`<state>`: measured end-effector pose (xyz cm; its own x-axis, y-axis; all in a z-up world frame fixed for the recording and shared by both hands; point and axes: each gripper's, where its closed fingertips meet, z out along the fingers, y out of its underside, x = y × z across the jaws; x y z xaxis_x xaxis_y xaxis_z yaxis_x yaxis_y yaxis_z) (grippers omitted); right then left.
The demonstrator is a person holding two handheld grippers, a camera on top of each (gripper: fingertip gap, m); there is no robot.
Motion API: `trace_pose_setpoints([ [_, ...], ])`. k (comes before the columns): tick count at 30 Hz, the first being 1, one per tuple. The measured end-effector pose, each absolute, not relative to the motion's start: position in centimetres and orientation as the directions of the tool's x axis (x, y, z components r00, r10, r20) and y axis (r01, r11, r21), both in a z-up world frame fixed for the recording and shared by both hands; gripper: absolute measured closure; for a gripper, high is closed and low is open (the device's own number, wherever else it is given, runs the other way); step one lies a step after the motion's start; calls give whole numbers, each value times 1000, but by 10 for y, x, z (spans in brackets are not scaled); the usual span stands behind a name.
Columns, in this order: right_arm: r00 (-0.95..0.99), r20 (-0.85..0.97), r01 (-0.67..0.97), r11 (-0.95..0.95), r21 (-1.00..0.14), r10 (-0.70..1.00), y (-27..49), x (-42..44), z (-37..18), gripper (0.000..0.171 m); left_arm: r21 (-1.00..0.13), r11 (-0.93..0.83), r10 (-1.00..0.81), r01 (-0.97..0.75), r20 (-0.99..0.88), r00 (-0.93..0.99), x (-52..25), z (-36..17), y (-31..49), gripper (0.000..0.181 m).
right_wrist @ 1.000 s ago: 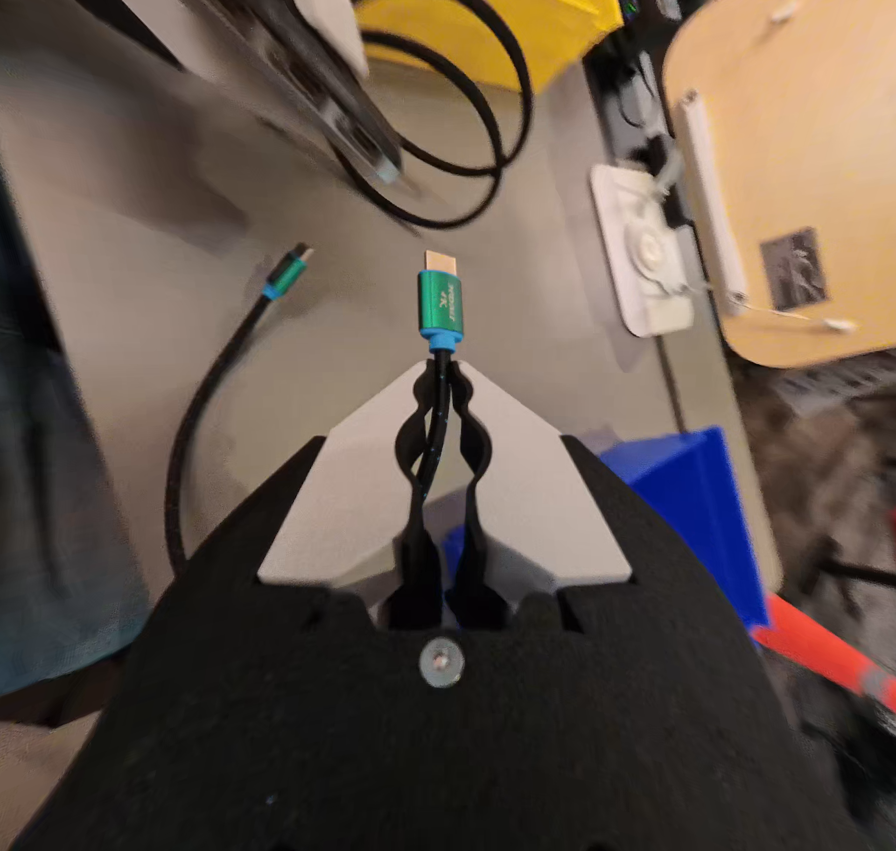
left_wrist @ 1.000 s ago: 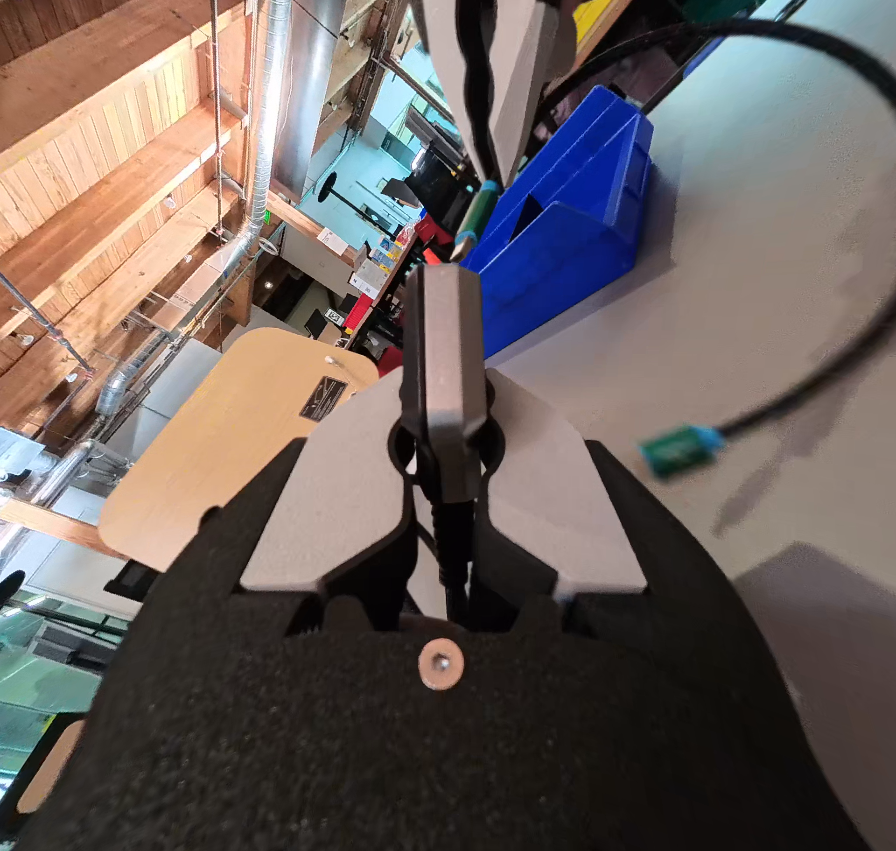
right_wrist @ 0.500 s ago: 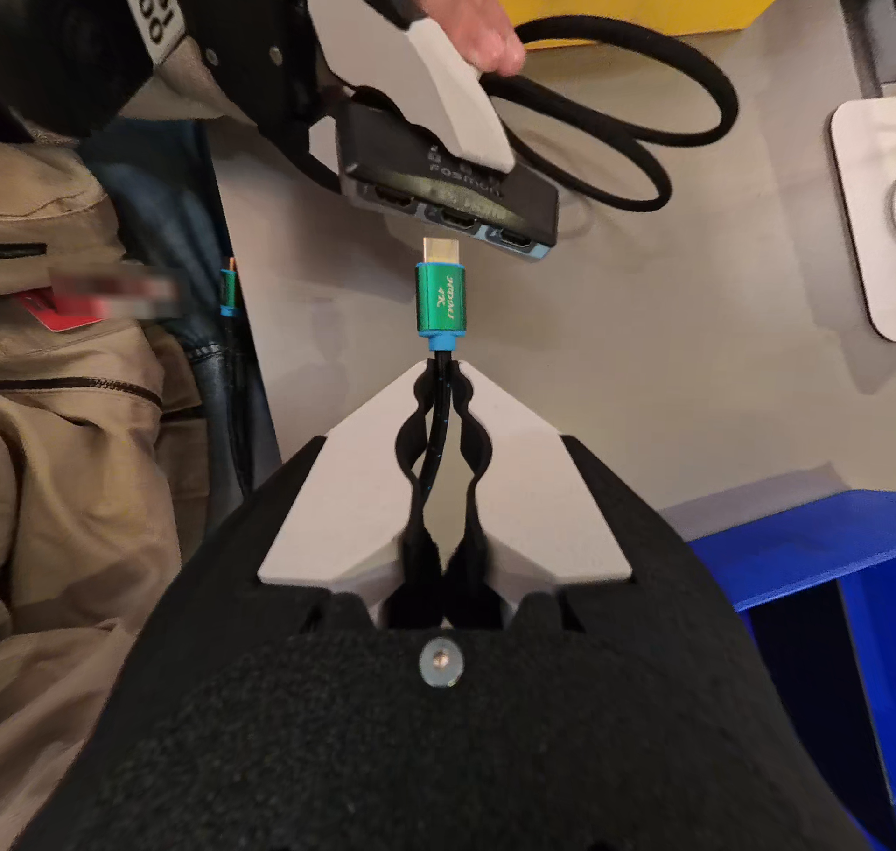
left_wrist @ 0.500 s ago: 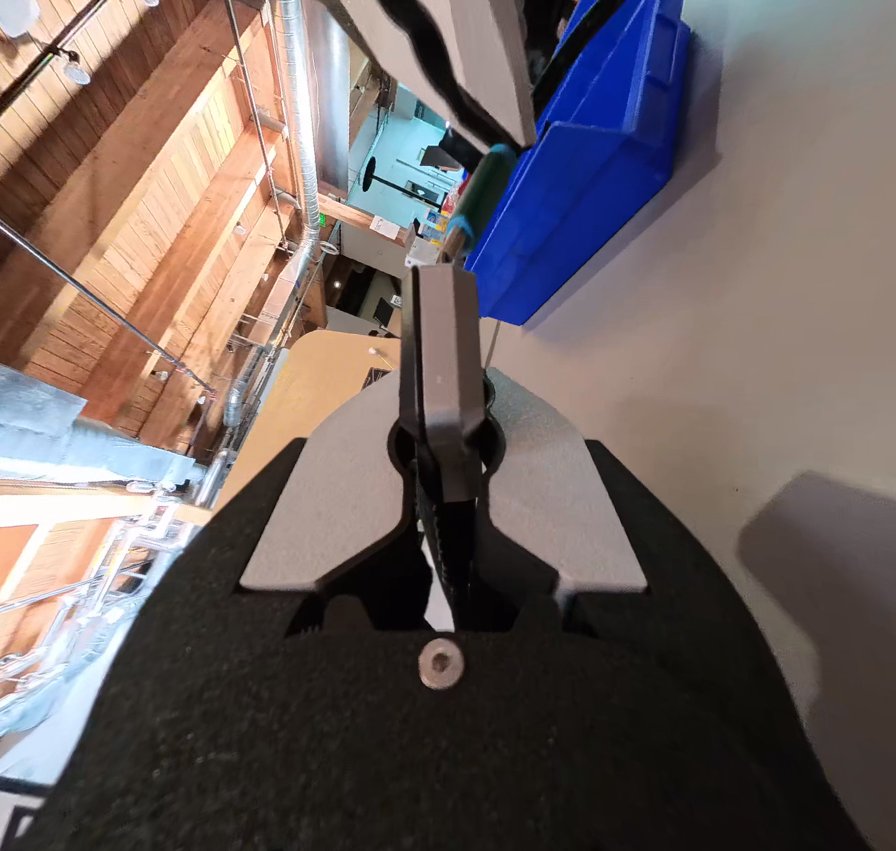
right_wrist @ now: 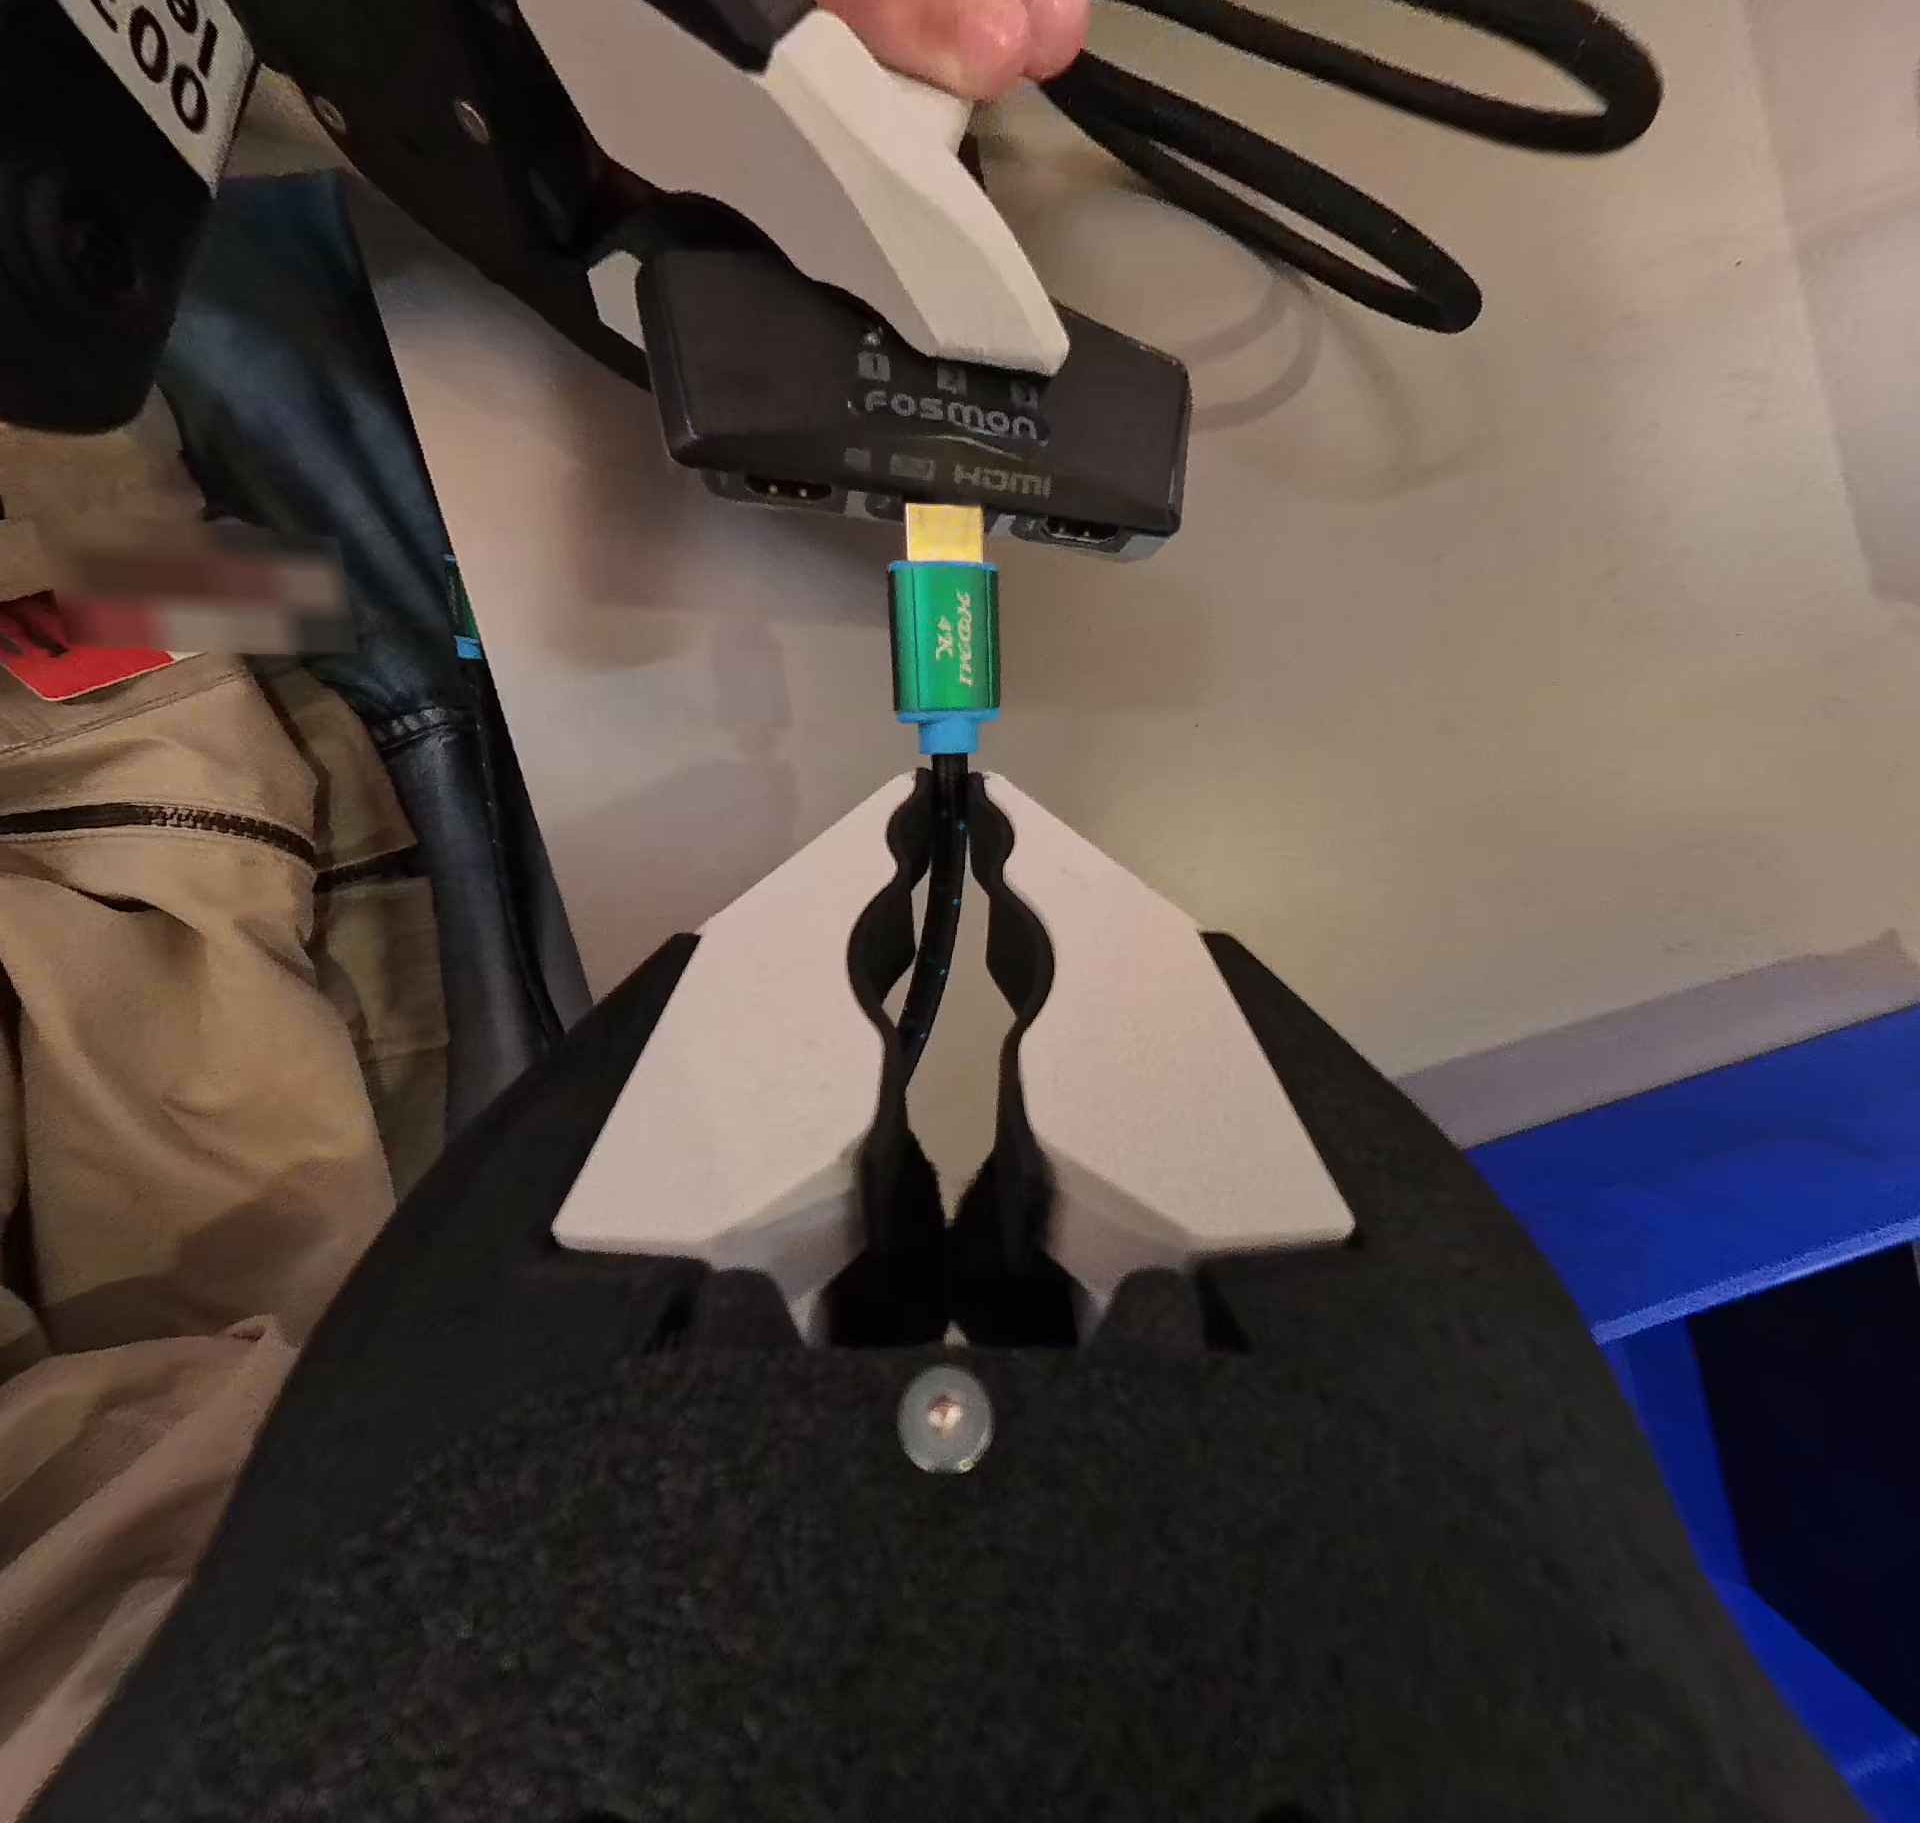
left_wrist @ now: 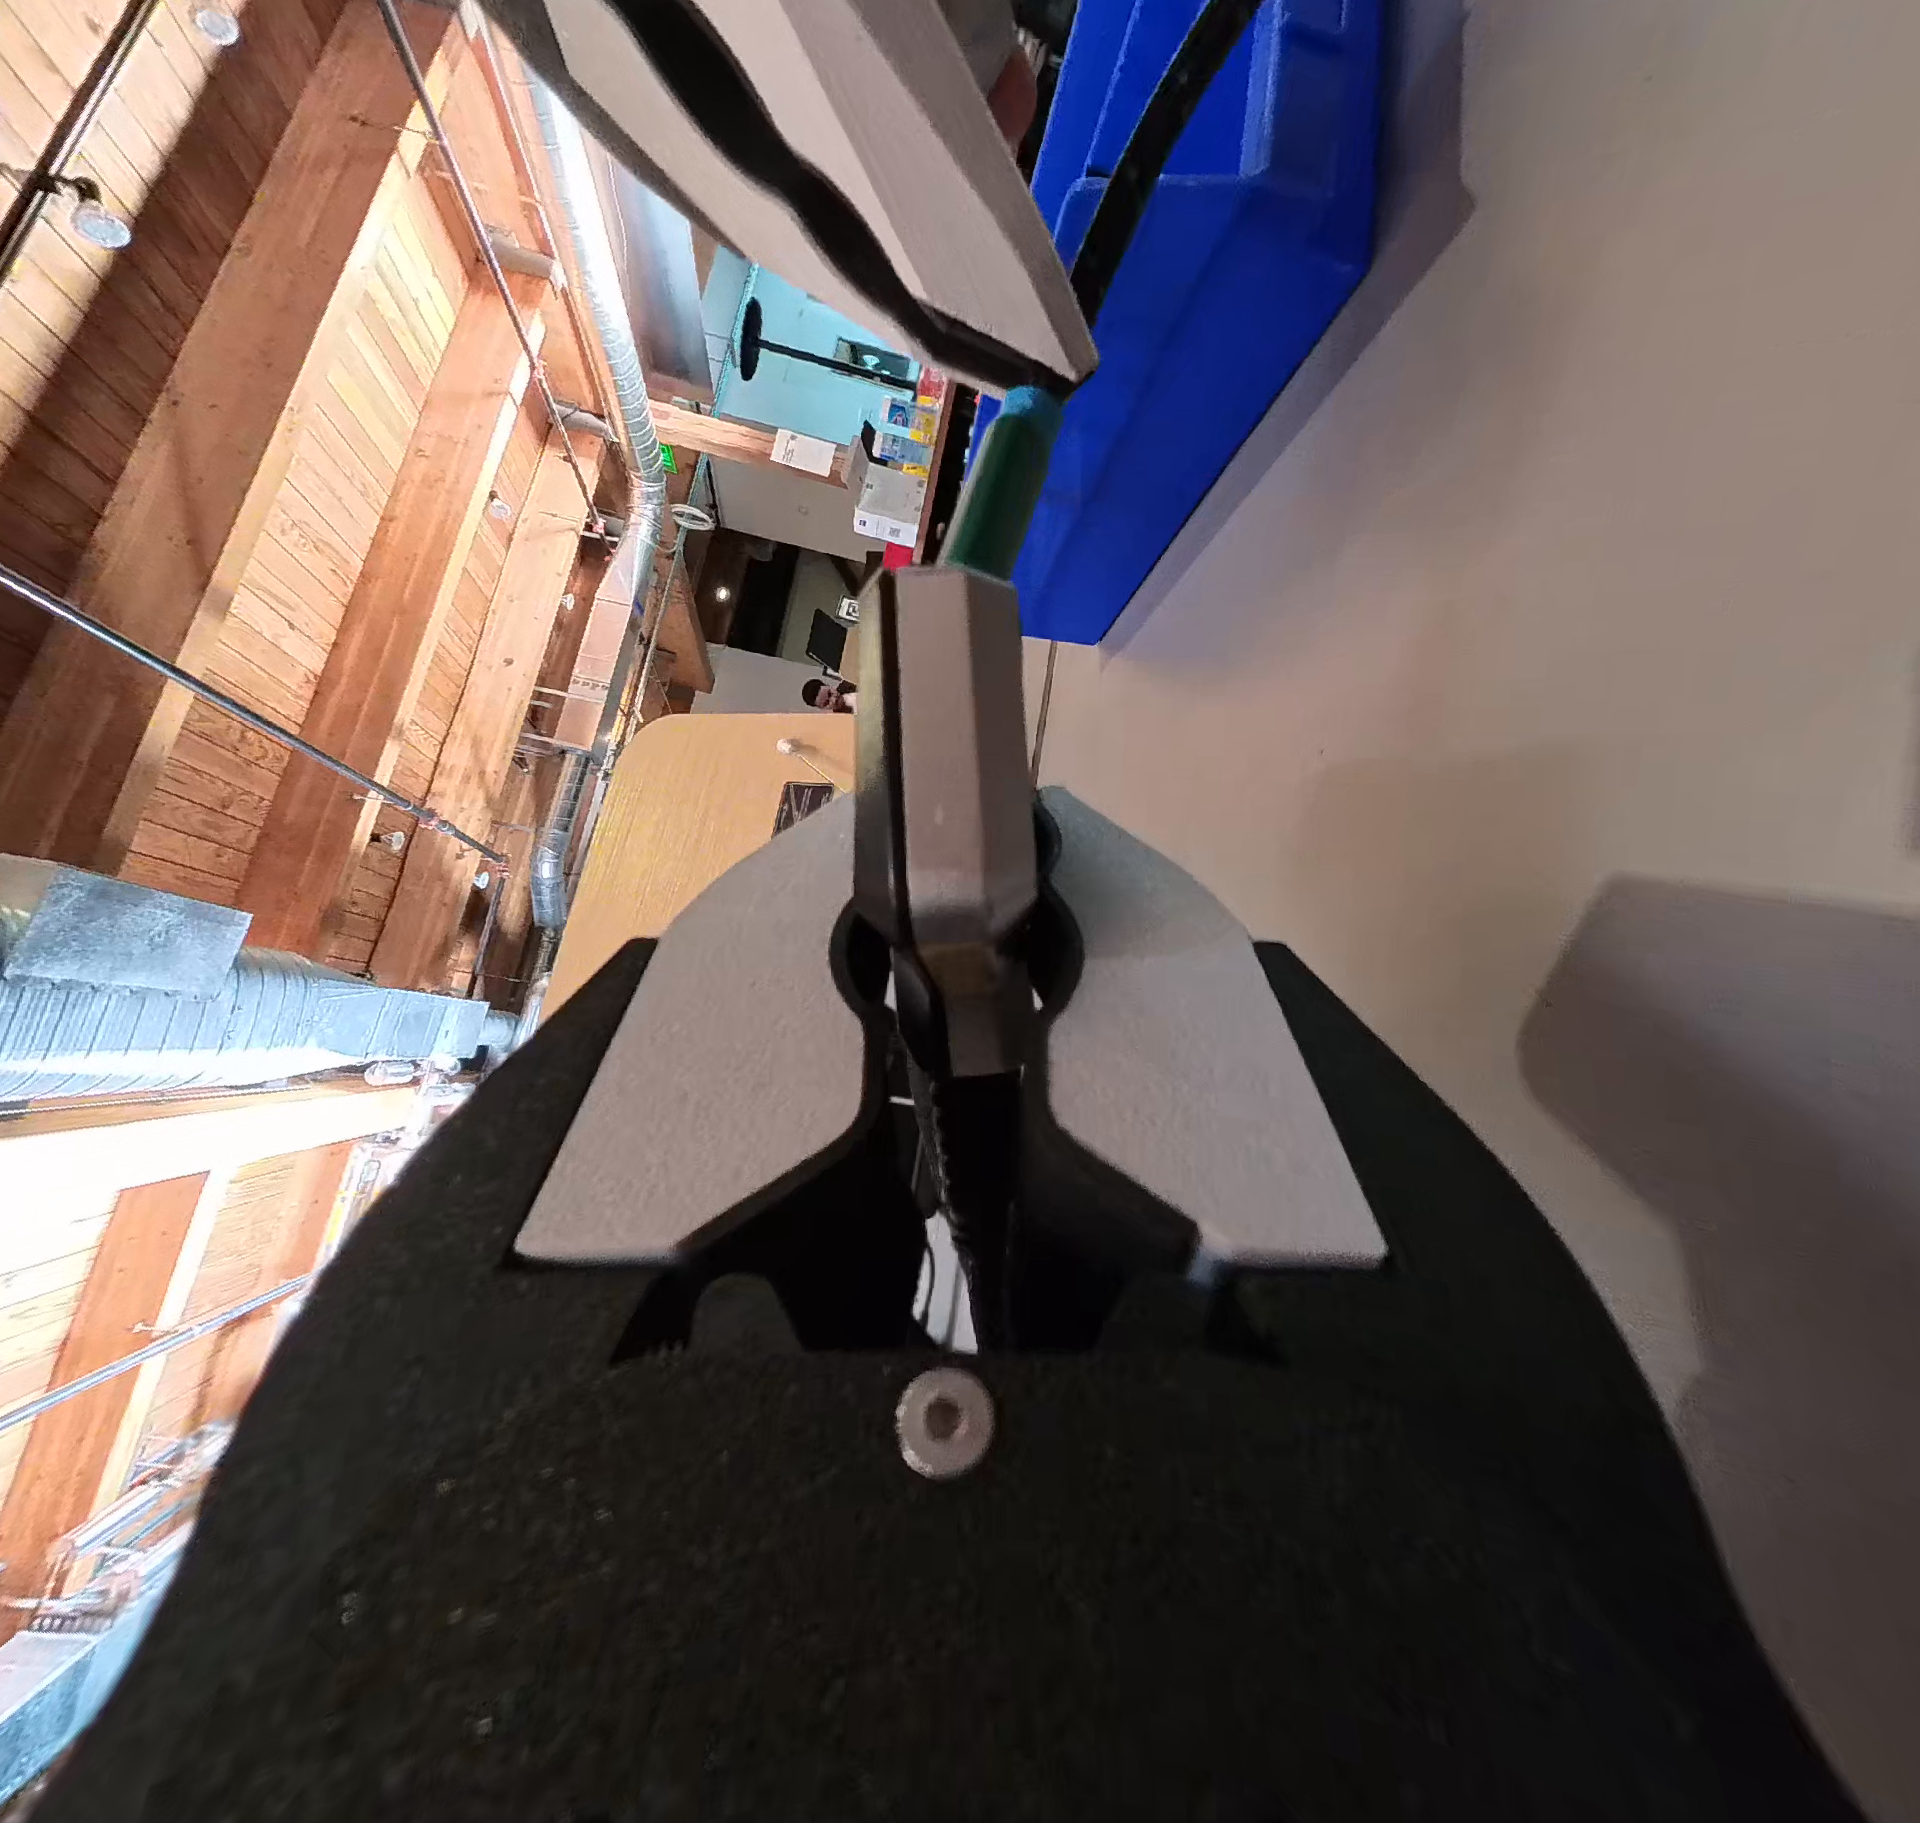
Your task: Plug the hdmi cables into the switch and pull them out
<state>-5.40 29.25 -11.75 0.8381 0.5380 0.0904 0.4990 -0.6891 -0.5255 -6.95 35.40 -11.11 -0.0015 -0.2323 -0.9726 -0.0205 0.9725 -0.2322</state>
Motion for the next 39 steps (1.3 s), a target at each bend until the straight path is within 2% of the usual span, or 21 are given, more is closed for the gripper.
trace_pose_setpoints([
  [7,842,83,508,-732,-455,533,287,-52,-128,166,-150,988,-151,-43,-988,-19,-66,-119,350,159],
  [11,834,115,530,-724,-441,540,284,-54,-122,167,-151,988,-152,-36,-988,-22,-67,-118,349,159],
  [14,832,130,539,-730,-421,539,281,-56,-118,167,-96,994,-98,-43,-995,-37,-65,-123,347,159],
  [17,815,196,576,-724,-380,545,282,-52,-117,167,-115,992,-117,-52,-992,-38,-64,-125,347,159],
  [19,817,183,567,-707,-422,546,284,-53,-113,167,-158,986,-159,-46,-987,-26,-64,-121,349,160],
  [22,831,163,519,-636,-571,532,297,-52,-96,166,-295,956,-295,-6,-956,13,-62,-107,356,160],
  [25,859,68,397,-576,-714,508,308,-49,-76,166,-366,929,-368,47,-929,39,-56,-91,364,160],
  [27,876,61,344,-531,-774,478,315,-44,-68,166,-387,920,-390,56,-919,56,-49,-85,370,160],
  [30,893,16,246,-457,-855,451,322,-42,-51,165,-485,869,-492,95,-869,56,-44,-79,371,160],
  [34,895,-16,219,-470,-855,445,324,-44,-55,165,-468,879,-473,88,-880,44,-44,-83,369,160],
  [36,901,-49,169,-451,-876,432,328,-45,-51,165,-512,855,-517,86,-854,54,-45,-80,373,161],
  [39,905,-78,138,-463,-876,418,331,-44,-53,165,-509,859,-512,65,-858,47,-45,-83,375,161],
])
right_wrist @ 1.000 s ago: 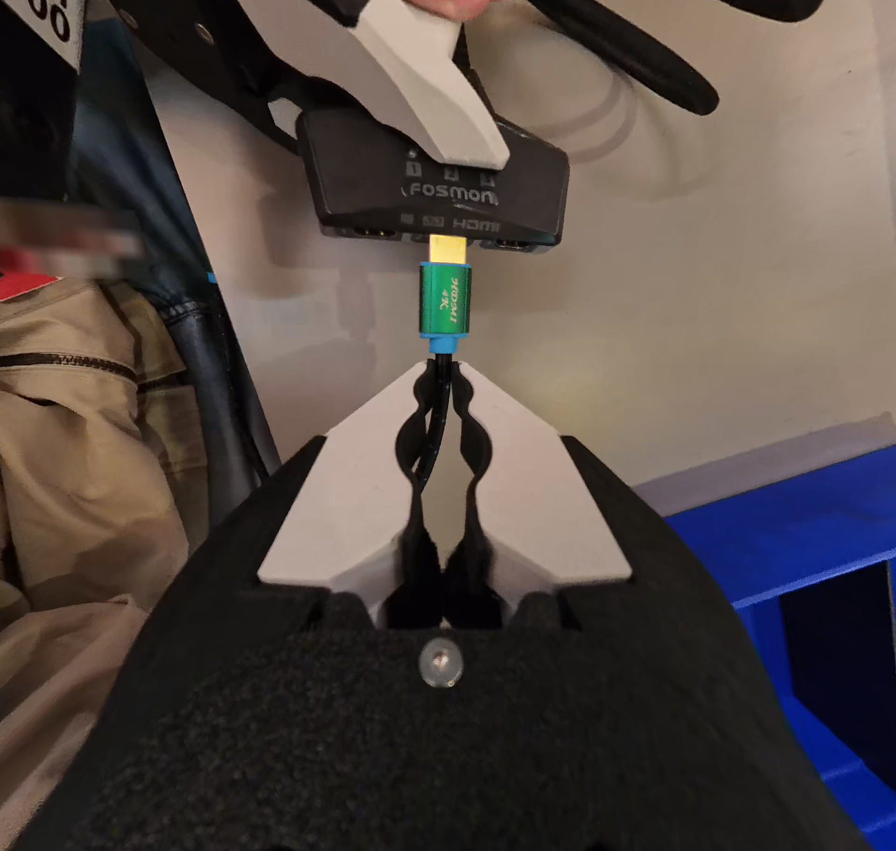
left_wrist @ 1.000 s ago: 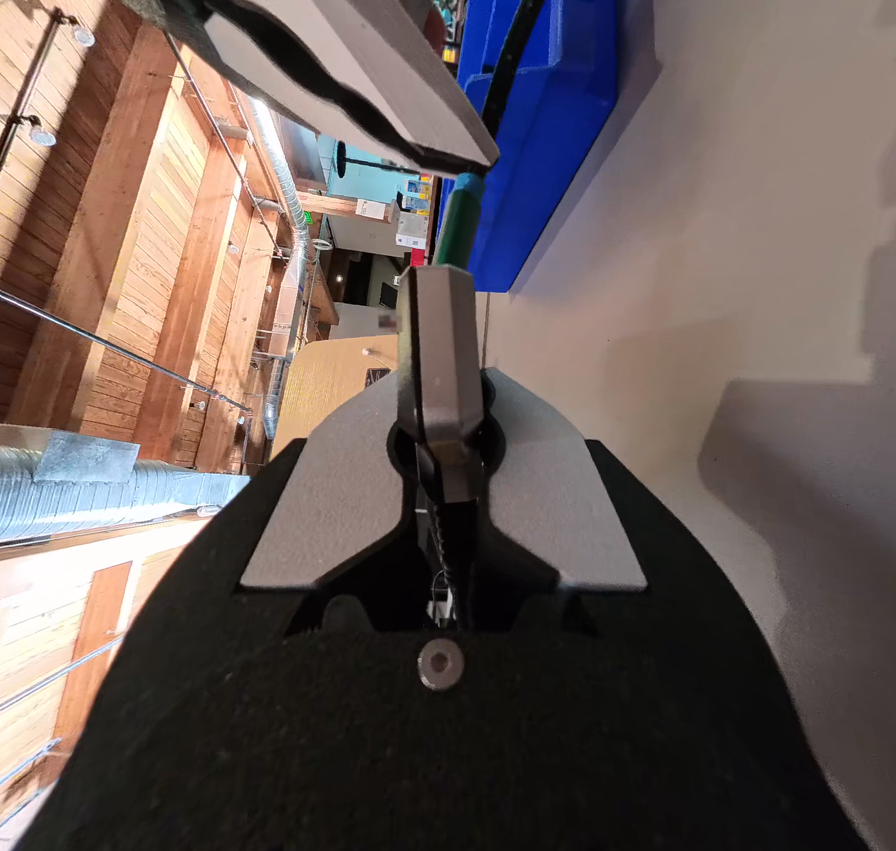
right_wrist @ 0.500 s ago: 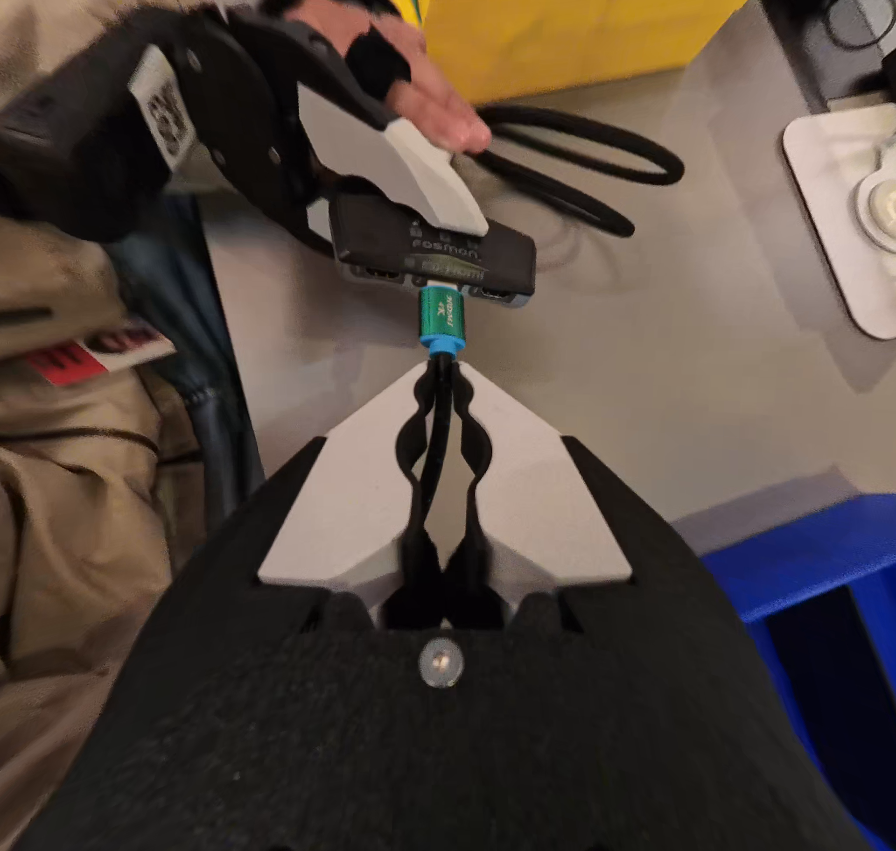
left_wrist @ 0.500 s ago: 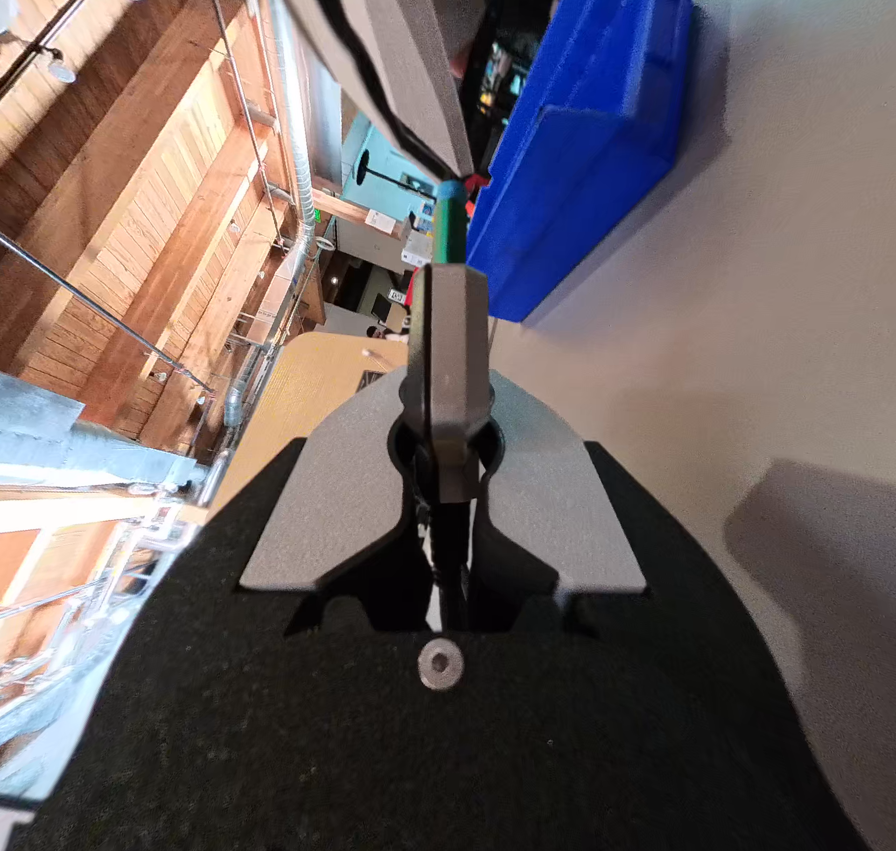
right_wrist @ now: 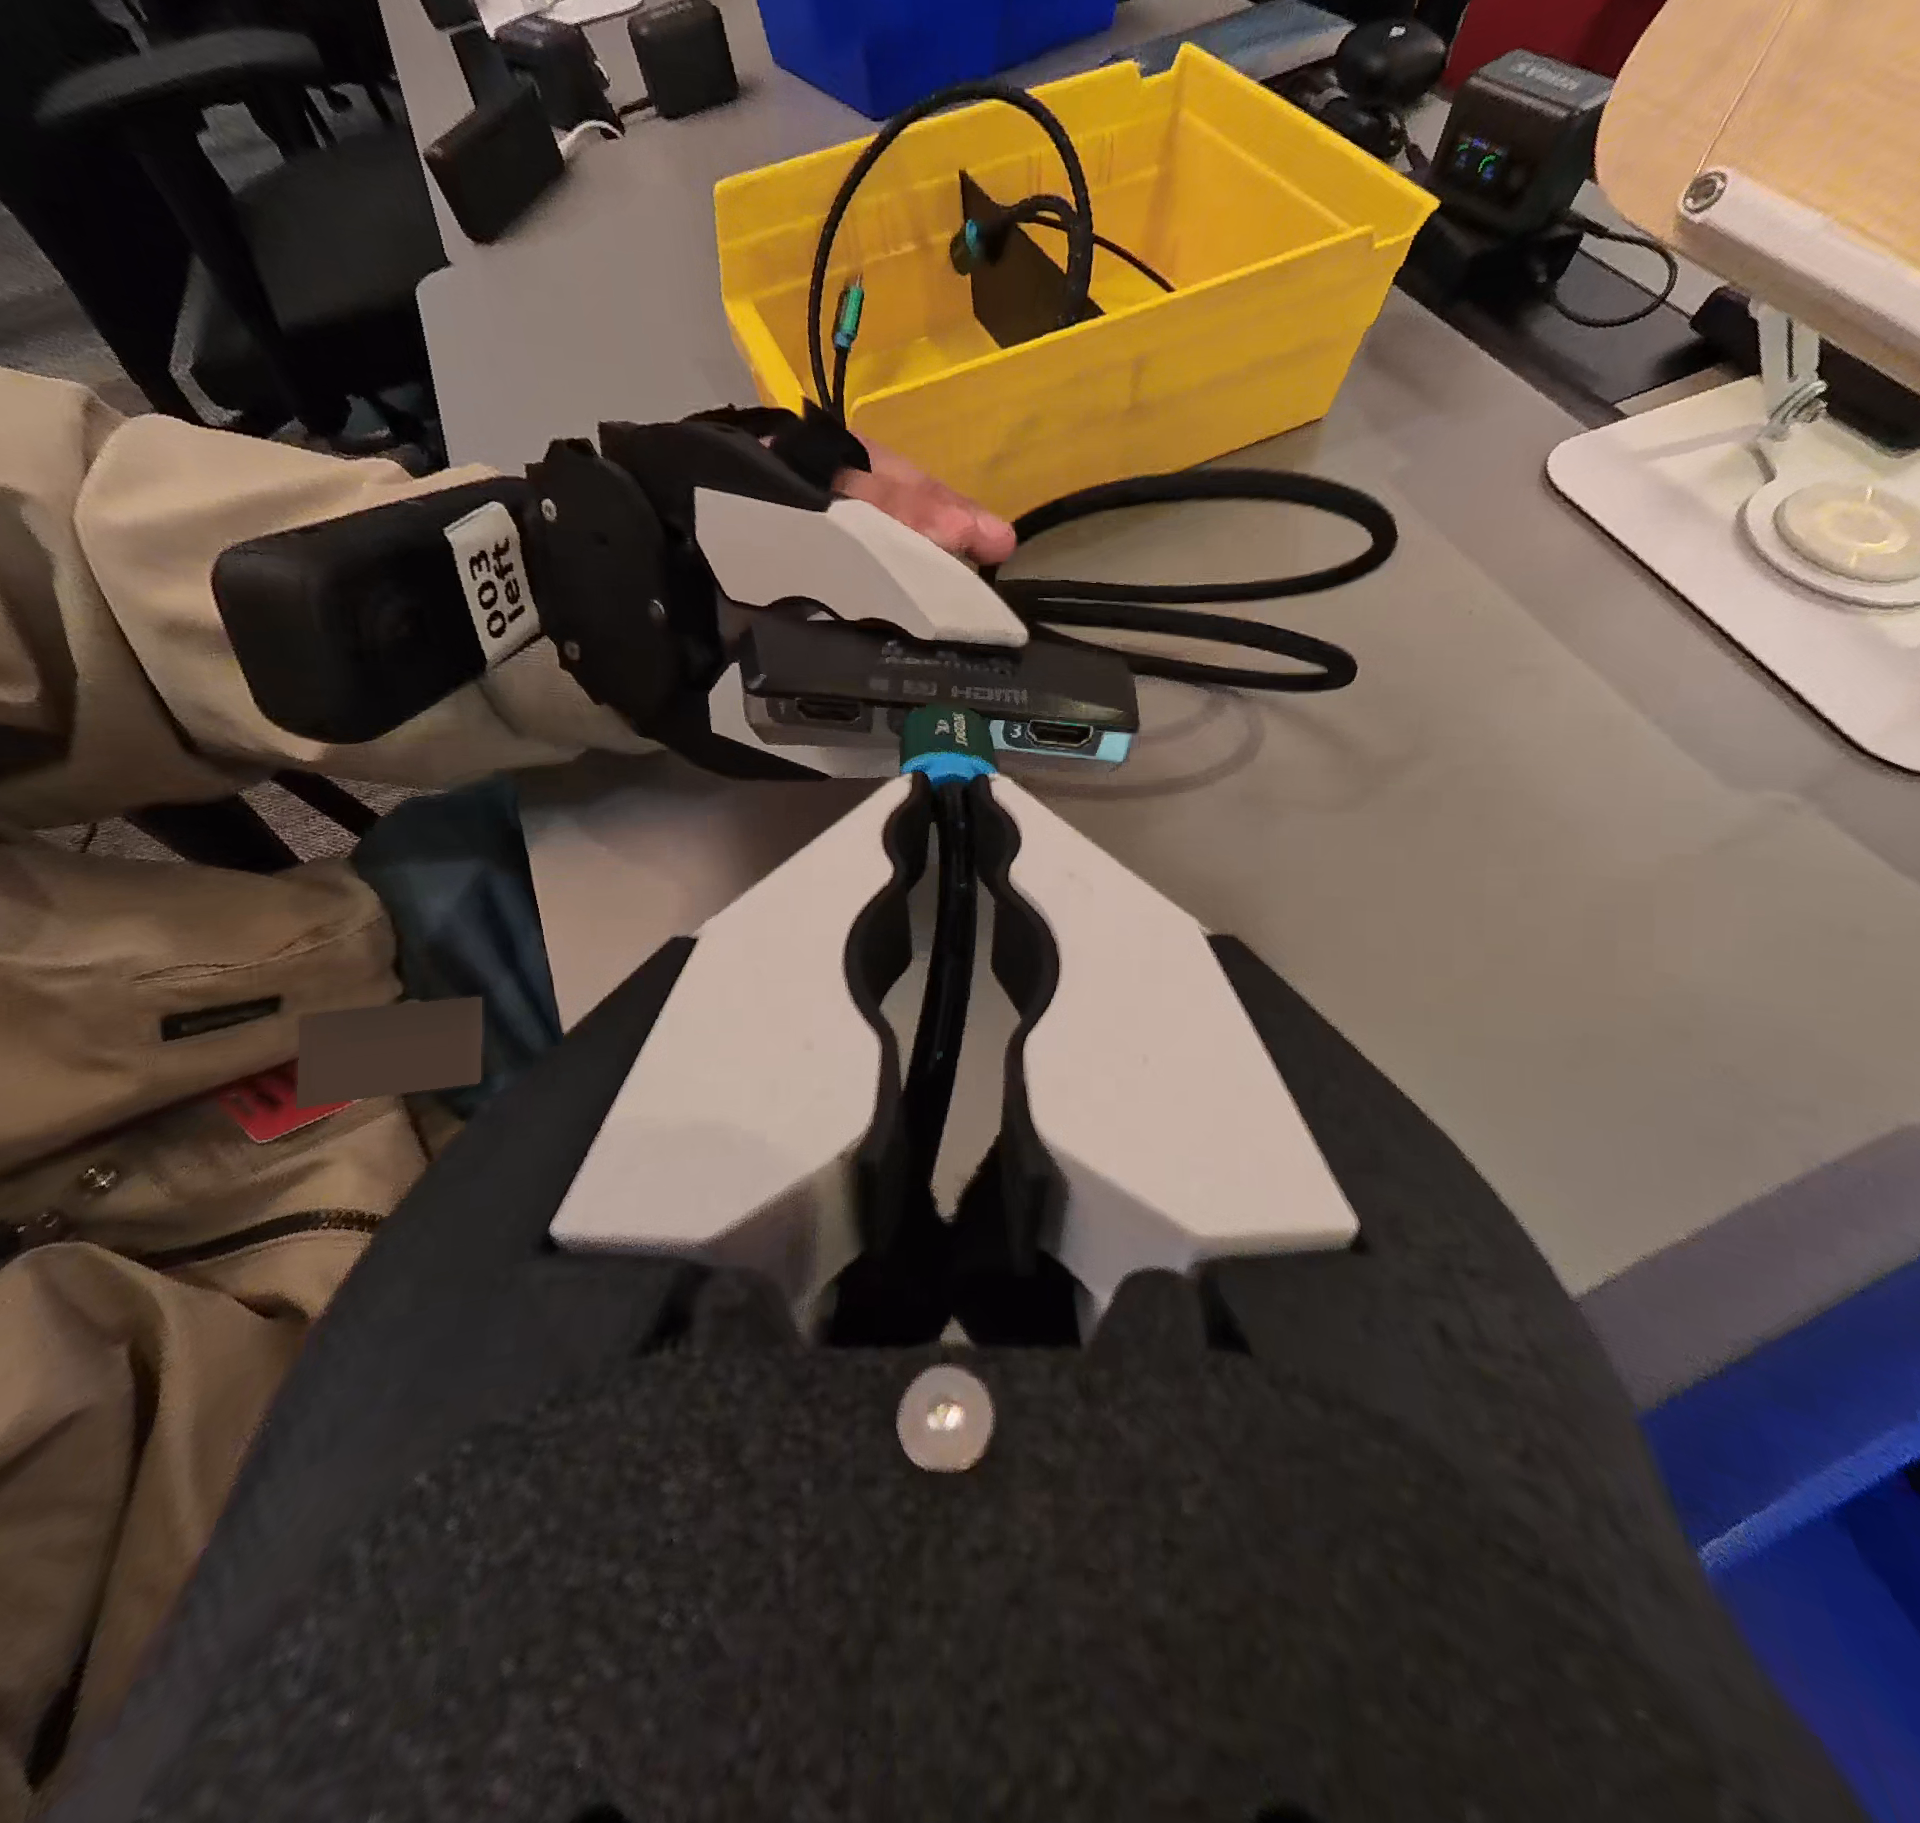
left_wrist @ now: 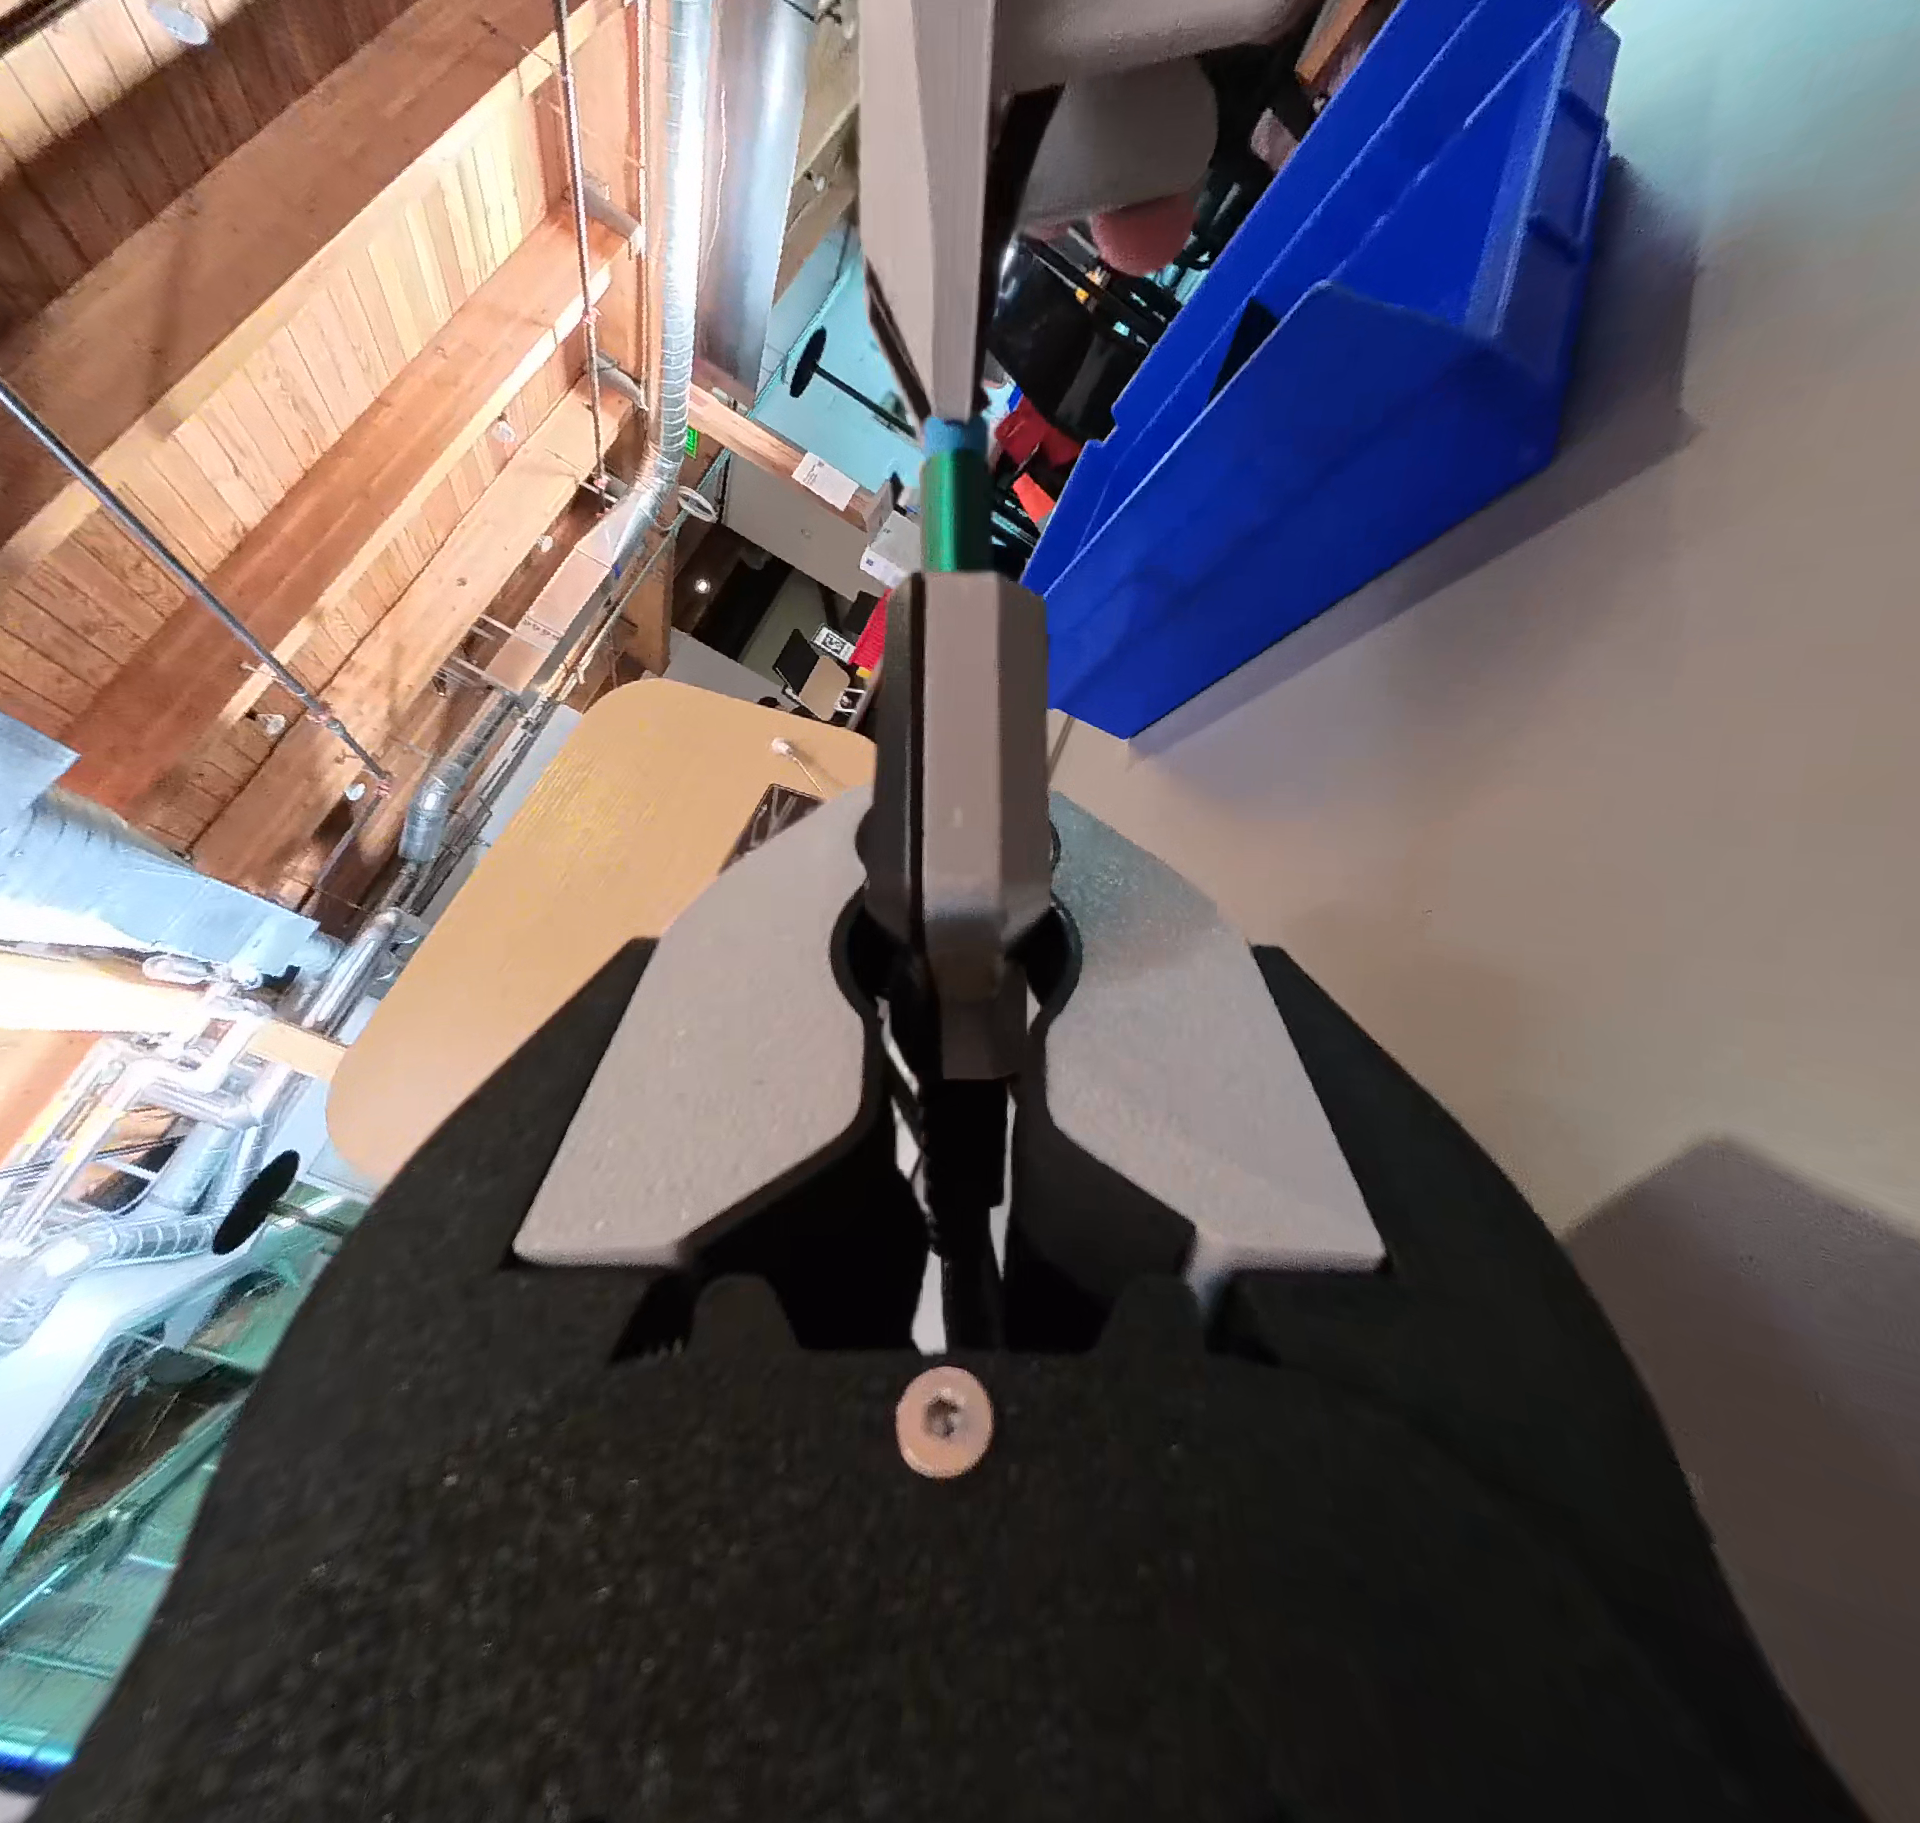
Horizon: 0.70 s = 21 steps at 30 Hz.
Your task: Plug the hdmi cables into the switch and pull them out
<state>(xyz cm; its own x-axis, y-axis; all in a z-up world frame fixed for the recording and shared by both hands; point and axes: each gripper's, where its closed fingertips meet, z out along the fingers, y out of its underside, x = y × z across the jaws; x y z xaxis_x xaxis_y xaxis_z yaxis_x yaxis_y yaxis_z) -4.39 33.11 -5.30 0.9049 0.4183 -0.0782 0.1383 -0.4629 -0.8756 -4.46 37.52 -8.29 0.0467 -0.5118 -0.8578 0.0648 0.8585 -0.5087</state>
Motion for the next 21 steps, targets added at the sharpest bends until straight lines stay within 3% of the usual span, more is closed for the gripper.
trace_pose_setpoints([
  [7,906,-74,126,-431,-893,416,337,-49,-46,164,-571,813,-578,114,-815,44,-48,-75,383,160],
  [8,895,-63,126,-386,-914,441,337,-53,-37,156,-586,801,-594,123,-803,41,-51,-71,384,160],
  [11,850,16,60,-67,-996,527,316,-59,24,132,-629,760,-641,161,-767,26,-63,-62,385,160],
  [15,934,134,48,256,-965,331,290,-5,68,148,-695,677,-714,245,-700,-12,-85,-45,378,159],
  [18,907,151,72,209,-975,393,294,-11,39,147,-732,596,-750,331,-654,-96,-100,-34,354,159],
  [21,798,186,138,127,-982,573,306,-67,-3,133,-755,521,-747,399,-629,-216,-109,-30,323,159],
])
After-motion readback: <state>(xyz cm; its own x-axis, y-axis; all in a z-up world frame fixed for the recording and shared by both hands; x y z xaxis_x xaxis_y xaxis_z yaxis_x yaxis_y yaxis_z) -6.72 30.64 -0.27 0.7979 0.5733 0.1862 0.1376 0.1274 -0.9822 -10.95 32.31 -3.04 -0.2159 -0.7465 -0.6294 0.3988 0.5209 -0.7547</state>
